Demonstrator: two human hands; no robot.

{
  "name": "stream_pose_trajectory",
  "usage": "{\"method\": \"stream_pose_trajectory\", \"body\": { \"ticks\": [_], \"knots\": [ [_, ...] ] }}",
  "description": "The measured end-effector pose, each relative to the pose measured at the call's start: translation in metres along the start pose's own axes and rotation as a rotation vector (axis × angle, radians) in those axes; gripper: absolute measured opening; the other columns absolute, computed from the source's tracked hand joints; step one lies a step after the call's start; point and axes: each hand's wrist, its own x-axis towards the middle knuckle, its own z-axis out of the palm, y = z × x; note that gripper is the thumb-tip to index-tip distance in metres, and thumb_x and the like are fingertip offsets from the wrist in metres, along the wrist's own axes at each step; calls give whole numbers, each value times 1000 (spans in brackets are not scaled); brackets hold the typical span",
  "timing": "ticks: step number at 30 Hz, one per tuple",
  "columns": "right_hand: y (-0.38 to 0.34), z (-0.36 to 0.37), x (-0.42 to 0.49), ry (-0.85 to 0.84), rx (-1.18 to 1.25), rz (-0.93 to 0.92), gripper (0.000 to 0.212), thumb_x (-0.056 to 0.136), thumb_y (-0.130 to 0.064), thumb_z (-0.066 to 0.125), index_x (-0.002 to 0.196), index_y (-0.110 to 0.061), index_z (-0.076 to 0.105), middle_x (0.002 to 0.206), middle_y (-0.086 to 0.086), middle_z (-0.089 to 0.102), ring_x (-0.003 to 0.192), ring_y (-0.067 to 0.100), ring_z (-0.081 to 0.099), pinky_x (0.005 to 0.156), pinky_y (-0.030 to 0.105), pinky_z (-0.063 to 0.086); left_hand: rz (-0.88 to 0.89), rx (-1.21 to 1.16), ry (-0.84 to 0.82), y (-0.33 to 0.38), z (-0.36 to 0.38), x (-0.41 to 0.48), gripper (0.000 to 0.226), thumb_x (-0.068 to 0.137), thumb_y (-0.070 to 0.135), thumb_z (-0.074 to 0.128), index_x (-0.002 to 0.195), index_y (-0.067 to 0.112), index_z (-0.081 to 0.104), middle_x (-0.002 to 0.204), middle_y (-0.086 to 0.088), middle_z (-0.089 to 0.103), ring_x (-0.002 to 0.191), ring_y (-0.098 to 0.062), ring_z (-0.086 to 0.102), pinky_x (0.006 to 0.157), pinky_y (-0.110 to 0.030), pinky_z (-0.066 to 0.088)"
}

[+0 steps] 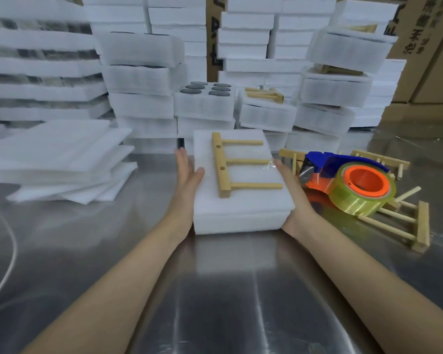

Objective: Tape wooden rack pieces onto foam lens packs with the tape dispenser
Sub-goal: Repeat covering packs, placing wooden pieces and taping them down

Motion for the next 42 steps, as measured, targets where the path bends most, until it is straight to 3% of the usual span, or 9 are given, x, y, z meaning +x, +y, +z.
{"method": "stream_pose_trajectory", "body": {
  "ticks": [6, 8, 15, 23, 27, 31, 34, 37, 42],
  "knots": [
    [5, 1, 0, -196, 94, -45, 32, 83, -51, 64, 104, -29, 73, 110, 2, 72, 100, 19, 69, 74, 33, 58, -338, -209, -113, 6, -3, -4, 52, 87, 50, 54, 132, 22, 55, 120, -5, 68, 108, -23, 67, 80, -37, 58],
    [5, -3, 3, -250, 93, -85, 32, 86, -46, 64, 113, -30, 68, 115, 2, 69, 105, 19, 66, 85, 38, 57, -312, -184, -112, 3, -5, -2, 54, 89, 49, 55, 139, 30, 46, 126, -1, 65, 113, -22, 64, 91, -42, 53],
    [7, -8, 6, -278, 159, -12, 30, 82, -50, 61, 97, -30, 77, 108, 3, 73, 101, 22, 70, 75, 35, 57, -237, -122, -100, 2, -4, -1, 84, 78, 50, 62, 151, 33, 24, 141, 3, 53, 121, -19, 58, 106, -48, 42],
    [3, -15, 6, -356, 94, -18, 52, 89, -33, 59, 140, -24, 48, 128, 9, 64, 115, 29, 63, 80, 40, 56, -236, -68, -168, 7, -7, -7, 124, 48, 67, 79, 152, 36, 19, 143, 3, 51, 126, -20, 54, 108, -46, 39],
    [1, -19, 7, -367, 59, -39, 54, 89, -29, 58, 141, -25, 46, 131, 8, 61, 117, 29, 61, 80, 41, 56, -236, -70, -165, 6, -9, -6, 90, 75, 42, 67, 151, 40, 19, 135, 2, 59, 118, -19, 61, 109, -47, 39],
    [2, -19, 9, -276, 40, -31, 51, 89, -38, 60, 138, -24, 51, 129, 8, 63, 117, 28, 61, 82, 41, 56, -262, -110, -173, 6, -9, -8, 94, 68, 64, 66, 148, 30, 31, 135, -1, 59, 119, -20, 60, 100, -43, 48],
    [-1, -16, 8, -208, 79, 2, 36, 90, -49, 52, 94, -26, 79, 99, 1, 75, 93, 18, 72, 69, 28, 58, -343, -125, -213, 10, -6, -8, 69, 80, 69, 41, 129, 23, 56, 122, -1, 68, 110, -17, 66, 79, -30, 58],
    [-2, -17, 11, -169, 66, 20, 47, 97, -42, 45, 69, -29, 80, 76, -5, 75, 70, 11, 73, 55, 22, 55, -379, -100, -189, 11, -5, -8, 57, 87, 59, 47, 127, 21, 58, 118, -2, 70, 108, -18, 66, 82, -33, 56],
    [0, -18, 19, -28, -55, 39, 31, 91, -42, 59, 110, -18, 62, 74, 1, 74, 66, 18, 72, 51, 26, 54, -382, -56, -146, 15, -3, -7, 46, 92, 49, 51, 124, 17, 62, 115, -5, 71, 104, -21, 68, 89, -38, 52]
  ]
}}
